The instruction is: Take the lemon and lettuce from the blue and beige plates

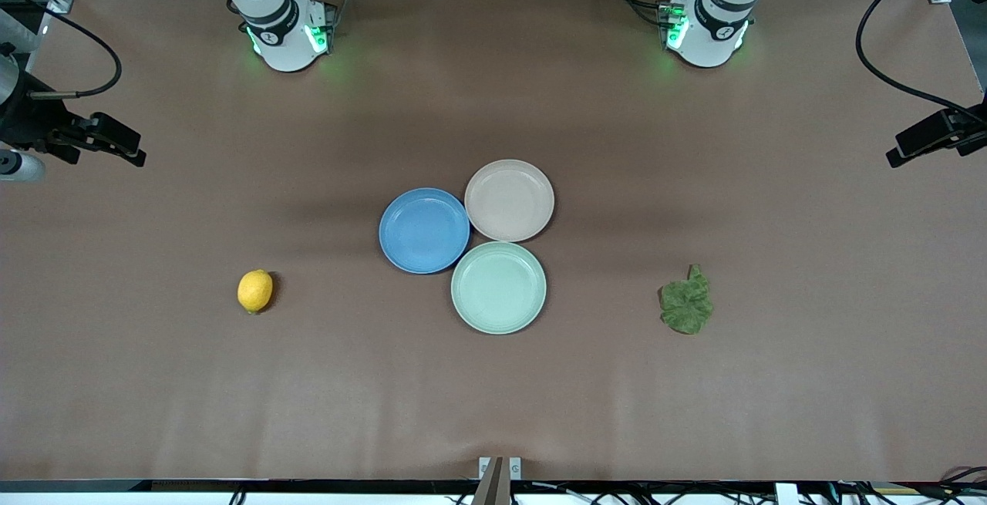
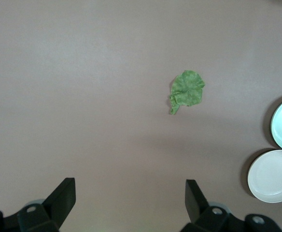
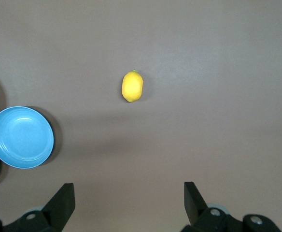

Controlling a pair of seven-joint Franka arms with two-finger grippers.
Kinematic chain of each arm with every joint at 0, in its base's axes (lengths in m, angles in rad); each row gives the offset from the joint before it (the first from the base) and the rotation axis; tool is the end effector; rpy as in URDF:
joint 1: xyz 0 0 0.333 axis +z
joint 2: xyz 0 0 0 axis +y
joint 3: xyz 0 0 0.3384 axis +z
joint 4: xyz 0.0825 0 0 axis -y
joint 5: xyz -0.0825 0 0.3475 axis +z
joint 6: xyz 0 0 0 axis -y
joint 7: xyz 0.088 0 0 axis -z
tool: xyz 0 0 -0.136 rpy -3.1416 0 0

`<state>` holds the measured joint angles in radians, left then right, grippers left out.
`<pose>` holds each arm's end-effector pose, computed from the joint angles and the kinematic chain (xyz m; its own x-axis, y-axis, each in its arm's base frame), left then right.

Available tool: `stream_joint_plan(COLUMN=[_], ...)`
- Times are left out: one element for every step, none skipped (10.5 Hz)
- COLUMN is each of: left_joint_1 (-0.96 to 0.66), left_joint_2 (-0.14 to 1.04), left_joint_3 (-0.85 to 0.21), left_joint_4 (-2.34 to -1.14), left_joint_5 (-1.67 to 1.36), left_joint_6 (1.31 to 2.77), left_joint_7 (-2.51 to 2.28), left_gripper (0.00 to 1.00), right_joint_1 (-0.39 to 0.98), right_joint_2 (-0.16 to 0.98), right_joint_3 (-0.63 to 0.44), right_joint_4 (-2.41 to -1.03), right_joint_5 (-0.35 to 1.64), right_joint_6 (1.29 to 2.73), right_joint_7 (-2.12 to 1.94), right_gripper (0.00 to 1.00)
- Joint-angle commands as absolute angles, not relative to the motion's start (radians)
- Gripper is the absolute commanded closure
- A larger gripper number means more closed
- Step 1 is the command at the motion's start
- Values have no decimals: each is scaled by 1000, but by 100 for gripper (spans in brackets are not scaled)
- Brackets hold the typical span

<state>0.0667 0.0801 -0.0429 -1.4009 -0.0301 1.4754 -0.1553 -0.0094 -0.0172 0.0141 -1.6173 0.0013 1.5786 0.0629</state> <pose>0.5351 0.0095 0.6407 0.9844 0.1754 -0.0106 0.1756 -0.9839 0.0322 0.5115 0.0026 0.6072 0.9981 -0.0582 -0.0215 -0.0582 -0.9983 0.0003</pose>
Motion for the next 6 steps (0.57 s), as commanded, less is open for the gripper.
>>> stream_joint_plan(left_joint_1=[74, 74, 75, 75, 75, 75], left_joint_2=[72, 72, 72, 72, 72, 72], left_joint_3=[-41, -41, -41, -41, -43, -41], left_joint_4=[-1405, -1402, -1401, -1401, -1401, -1401], left_joint_5=[-43, -37, -35, -35, -35, -35], left_joint_6=[1485, 1485, 1485, 1485, 1485, 1485], left_joint_7=[-126, -126, -126, -126, -126, -126], left_gripper=[0, 0, 0, 0, 0, 0], right_joint_1=[-23, -20, -21, -21, -21, -21], right_joint_2=[-18, -18, -18, -21, -25, -26], right_joint_3=[20, 20, 20, 20, 20, 20], right_joint_4=[-1615, -1614, -1612, -1612, -1612, -1612], right_joint_5=[23, 25, 25, 25, 25, 25], right_joint_6=[1582, 1582, 1582, 1582, 1582, 1582], right_joint_7=[57, 60, 60, 60, 60, 60], right_gripper=[0, 0, 0, 0, 0, 0])
